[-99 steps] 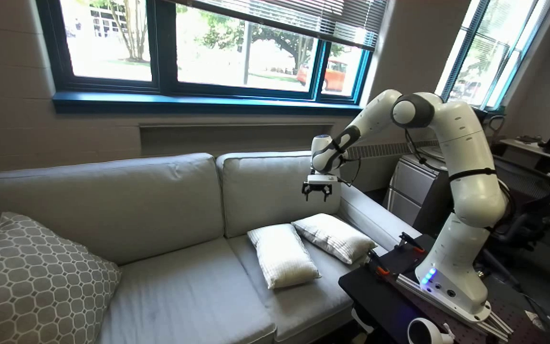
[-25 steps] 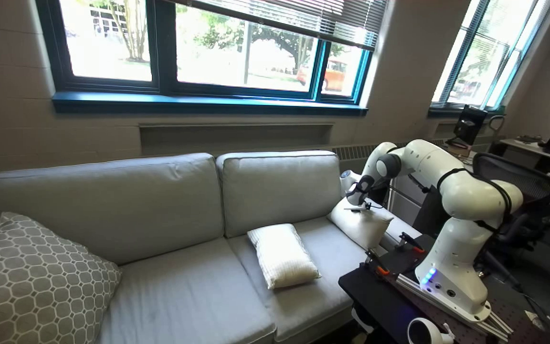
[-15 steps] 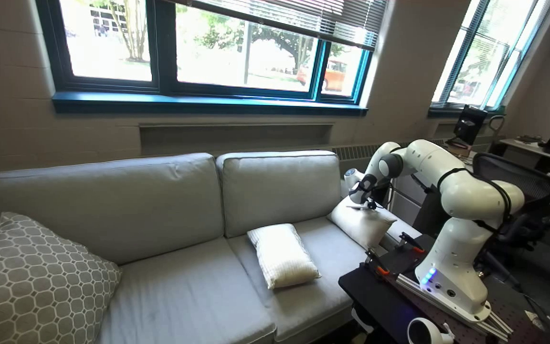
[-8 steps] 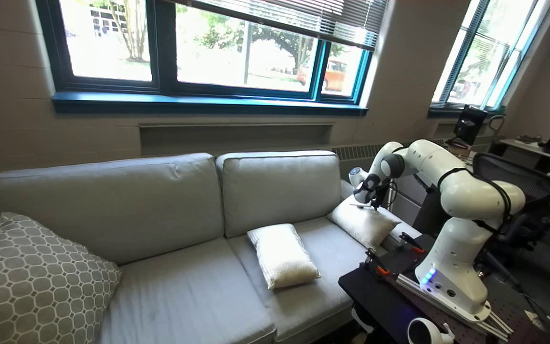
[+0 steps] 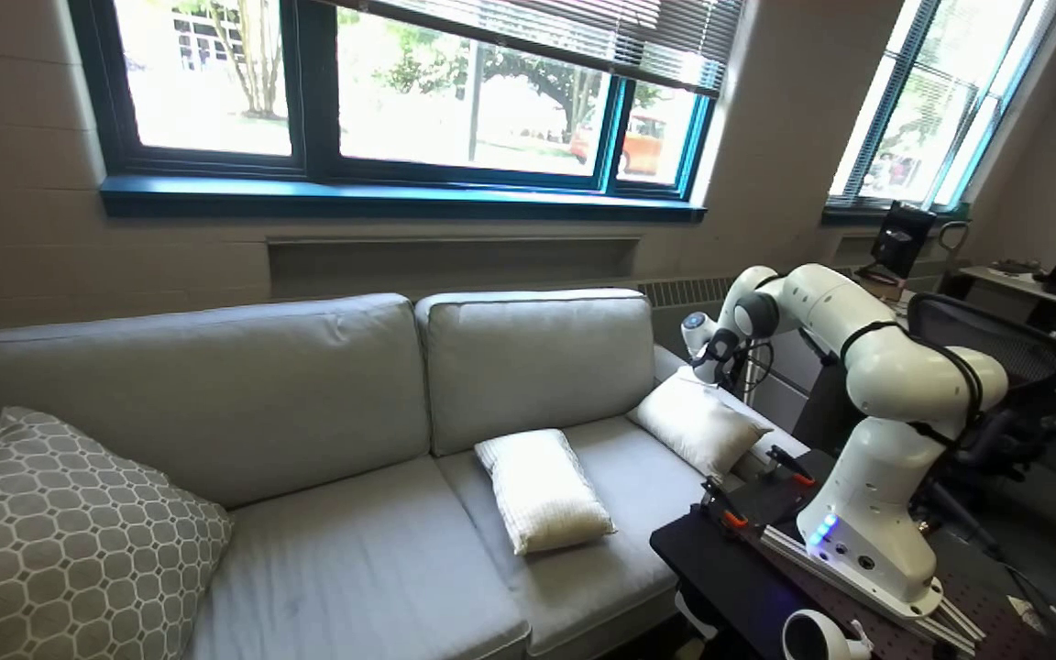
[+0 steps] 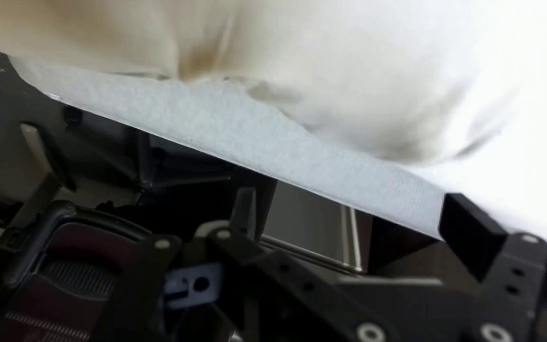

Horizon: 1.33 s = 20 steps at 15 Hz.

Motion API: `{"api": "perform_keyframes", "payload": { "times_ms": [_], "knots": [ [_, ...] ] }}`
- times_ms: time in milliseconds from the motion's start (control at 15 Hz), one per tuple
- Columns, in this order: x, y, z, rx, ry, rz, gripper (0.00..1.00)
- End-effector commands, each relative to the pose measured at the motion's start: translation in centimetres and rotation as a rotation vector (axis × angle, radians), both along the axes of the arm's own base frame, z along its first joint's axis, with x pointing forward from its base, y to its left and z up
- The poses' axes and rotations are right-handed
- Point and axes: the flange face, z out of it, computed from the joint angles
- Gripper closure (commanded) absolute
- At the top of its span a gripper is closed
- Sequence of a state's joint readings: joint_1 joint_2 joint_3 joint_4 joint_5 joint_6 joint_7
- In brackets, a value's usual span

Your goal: Arrange the cushions, one in front of the other, against the armrest

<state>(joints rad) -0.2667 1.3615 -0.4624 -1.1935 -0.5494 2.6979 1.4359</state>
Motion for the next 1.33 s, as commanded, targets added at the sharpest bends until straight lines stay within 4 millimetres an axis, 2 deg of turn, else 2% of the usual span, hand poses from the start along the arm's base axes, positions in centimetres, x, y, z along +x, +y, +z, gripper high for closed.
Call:
{"api": "perform_keyframes", "payload": {
  "times_ms": [0,133,267,533,667,933,1267],
  "knots": [
    [-0.2,0.9,3.5,0.044,-0.09,0.003,0.0],
    [0.0,2.7,5.3,0.125,-0.151,0.053,0.0],
    [0.4,5.8,7.0,0.211,-0.209,0.118,0.0],
    [1.2,13.7,9.6,0.38,-0.287,0.236,0.0],
    [1.0,17.9,10.1,0.465,-0.318,0.277,0.0],
    [0.3,28.4,10.8,0.663,-0.378,0.368,0.0],
    [0.9,43.1,11.3,0.95,-0.399,0.479,0.0]
  ]
}}
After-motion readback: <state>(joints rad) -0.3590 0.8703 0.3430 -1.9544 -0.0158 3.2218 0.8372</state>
